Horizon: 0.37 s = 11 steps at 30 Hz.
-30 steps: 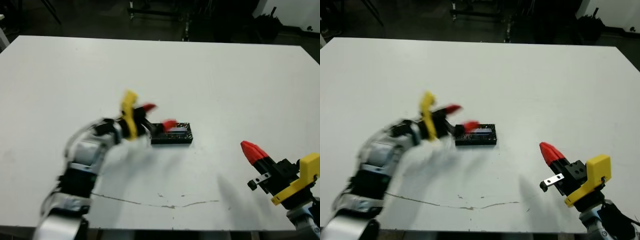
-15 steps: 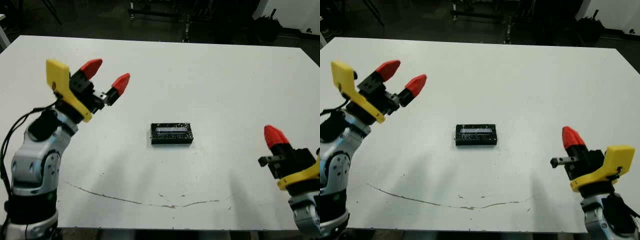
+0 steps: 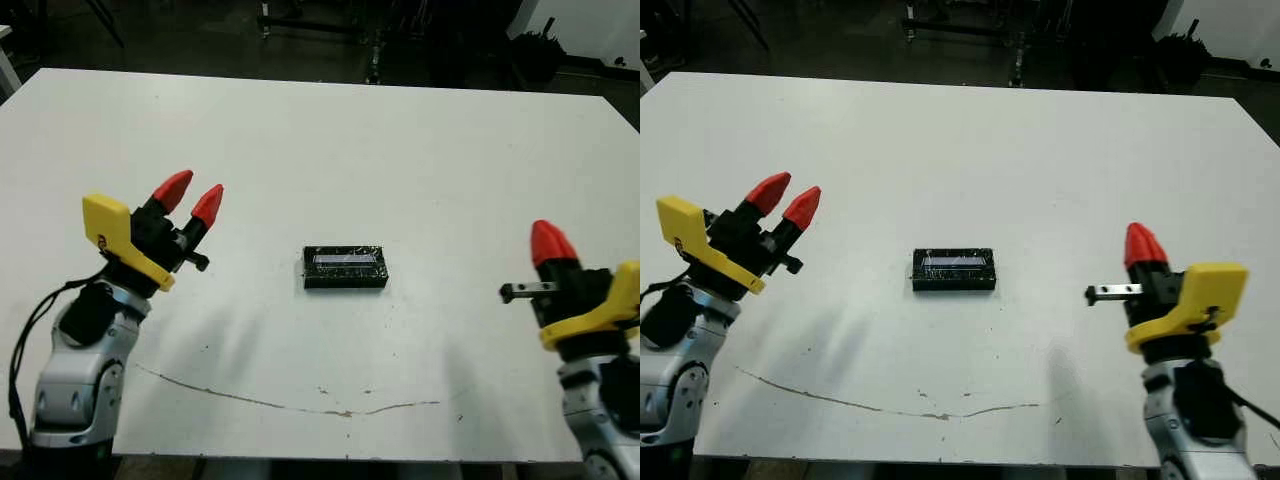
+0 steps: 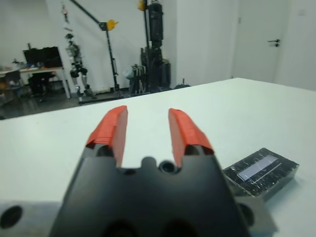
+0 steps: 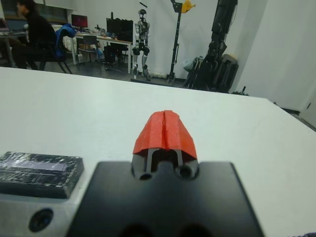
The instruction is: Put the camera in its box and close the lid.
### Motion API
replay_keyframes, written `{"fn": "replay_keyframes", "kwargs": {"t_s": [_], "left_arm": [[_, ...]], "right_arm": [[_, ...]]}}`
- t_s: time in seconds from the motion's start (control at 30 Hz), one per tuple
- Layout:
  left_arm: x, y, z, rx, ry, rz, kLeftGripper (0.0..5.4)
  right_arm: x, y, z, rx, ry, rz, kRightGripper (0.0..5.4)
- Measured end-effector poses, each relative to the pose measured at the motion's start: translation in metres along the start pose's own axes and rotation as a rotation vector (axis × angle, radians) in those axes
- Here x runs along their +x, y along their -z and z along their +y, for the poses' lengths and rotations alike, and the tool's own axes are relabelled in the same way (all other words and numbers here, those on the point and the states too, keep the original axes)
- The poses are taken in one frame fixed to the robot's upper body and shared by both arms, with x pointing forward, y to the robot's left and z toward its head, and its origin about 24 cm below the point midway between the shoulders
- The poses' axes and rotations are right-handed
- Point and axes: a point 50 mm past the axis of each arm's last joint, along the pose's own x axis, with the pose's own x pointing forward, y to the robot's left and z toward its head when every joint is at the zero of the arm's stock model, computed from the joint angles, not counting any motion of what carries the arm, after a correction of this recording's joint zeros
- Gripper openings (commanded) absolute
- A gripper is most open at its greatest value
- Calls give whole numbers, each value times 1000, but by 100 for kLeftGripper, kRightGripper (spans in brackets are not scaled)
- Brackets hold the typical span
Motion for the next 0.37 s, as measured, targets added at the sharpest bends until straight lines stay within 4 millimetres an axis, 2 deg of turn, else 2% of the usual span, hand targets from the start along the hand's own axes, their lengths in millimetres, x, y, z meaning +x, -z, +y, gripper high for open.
{"fn": "replay_keyframes", "kwargs": {"t_s": [0.27,0.37], "left_arm": [[-5,3,0,41,-73,-32,8],[-5,4,0,39,-84,-32,1]], "right_arm": [[-3,9,8,-8,18,8,0],[-2,11,9,-5,13,1,0]]}}
